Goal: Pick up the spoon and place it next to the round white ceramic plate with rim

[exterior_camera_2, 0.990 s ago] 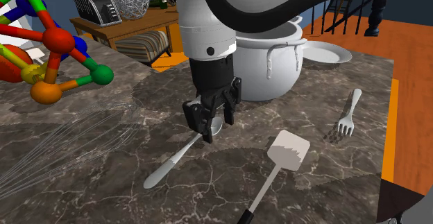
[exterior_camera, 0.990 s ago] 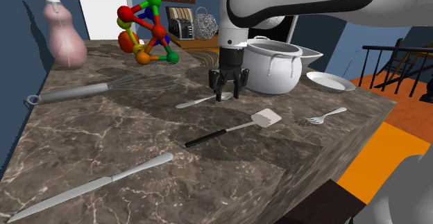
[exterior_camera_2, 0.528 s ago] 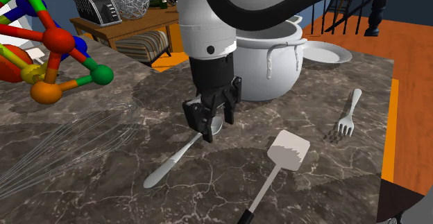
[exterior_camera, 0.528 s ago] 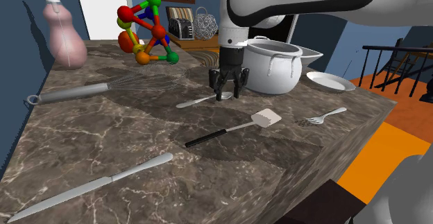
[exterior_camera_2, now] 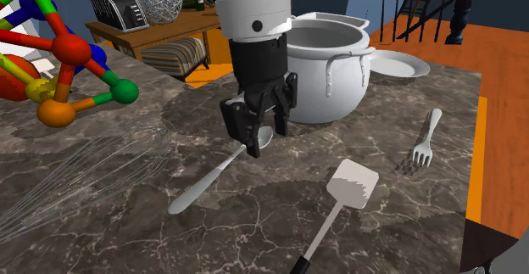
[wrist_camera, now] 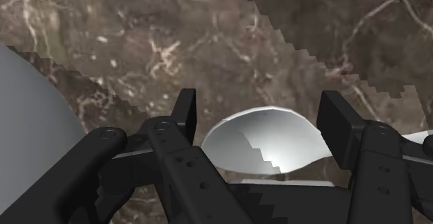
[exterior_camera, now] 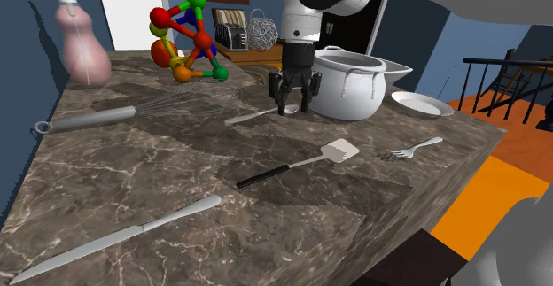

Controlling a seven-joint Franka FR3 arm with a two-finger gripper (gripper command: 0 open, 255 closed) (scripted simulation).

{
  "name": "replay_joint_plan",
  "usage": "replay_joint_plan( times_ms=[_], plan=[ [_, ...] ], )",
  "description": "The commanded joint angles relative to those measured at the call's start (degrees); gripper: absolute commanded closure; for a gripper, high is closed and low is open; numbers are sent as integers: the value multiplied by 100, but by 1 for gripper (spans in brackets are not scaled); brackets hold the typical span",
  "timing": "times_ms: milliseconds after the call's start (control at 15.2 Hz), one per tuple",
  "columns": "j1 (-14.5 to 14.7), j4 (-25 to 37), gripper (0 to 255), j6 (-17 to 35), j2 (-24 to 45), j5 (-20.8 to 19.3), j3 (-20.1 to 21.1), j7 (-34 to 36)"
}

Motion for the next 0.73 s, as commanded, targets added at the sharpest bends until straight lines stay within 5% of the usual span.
replay_joint_plan(
  times_ms=[0, 528, 660],
  plan=[
    [4, 219, 255, -179, 42, -8, 4, 26],
    [12, 1010, 255, -811, 200, -33, 12, 103],
    [-112, 562, 255, -761, -182, 13, -107, -148]
  ],
)
